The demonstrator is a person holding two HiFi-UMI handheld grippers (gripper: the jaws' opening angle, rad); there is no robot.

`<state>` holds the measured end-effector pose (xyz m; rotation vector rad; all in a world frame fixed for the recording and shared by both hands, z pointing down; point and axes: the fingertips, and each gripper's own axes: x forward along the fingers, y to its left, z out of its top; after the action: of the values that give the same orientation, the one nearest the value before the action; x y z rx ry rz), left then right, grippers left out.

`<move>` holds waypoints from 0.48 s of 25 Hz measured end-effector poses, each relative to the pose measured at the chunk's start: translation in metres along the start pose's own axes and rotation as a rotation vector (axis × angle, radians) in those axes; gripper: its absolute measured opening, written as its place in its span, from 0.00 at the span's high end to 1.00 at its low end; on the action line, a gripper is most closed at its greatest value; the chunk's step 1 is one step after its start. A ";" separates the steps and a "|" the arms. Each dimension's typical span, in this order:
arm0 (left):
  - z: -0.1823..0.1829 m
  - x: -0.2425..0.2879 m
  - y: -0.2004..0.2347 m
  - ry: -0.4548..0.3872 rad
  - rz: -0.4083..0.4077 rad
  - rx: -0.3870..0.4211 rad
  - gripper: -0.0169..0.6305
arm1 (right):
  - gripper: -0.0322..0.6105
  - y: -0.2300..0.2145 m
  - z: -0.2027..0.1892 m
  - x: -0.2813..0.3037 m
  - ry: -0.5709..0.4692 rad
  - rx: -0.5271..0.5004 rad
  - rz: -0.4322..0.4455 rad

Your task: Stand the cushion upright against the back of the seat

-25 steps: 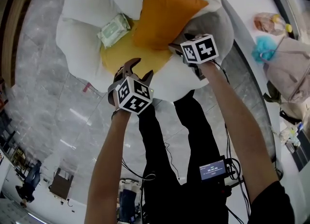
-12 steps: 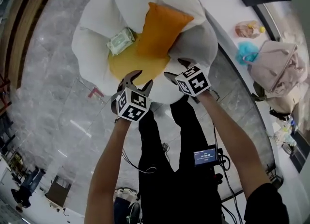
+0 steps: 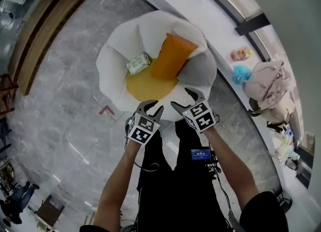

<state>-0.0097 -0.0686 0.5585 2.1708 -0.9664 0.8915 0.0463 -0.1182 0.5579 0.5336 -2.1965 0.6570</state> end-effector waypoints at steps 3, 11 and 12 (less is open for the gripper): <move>0.013 -0.040 -0.006 -0.071 -0.004 -0.009 0.82 | 0.40 0.031 0.022 -0.027 -0.033 -0.044 -0.018; 0.024 -0.158 -0.014 -0.253 0.009 -0.027 0.90 | 0.54 0.122 0.062 -0.078 -0.111 -0.113 -0.076; 0.024 -0.171 -0.015 -0.274 0.010 -0.019 0.90 | 0.55 0.131 0.065 -0.081 -0.119 -0.113 -0.084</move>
<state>-0.0773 -0.0103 0.4105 2.3132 -1.1098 0.5954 -0.0129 -0.0419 0.4207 0.6167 -2.2926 0.4645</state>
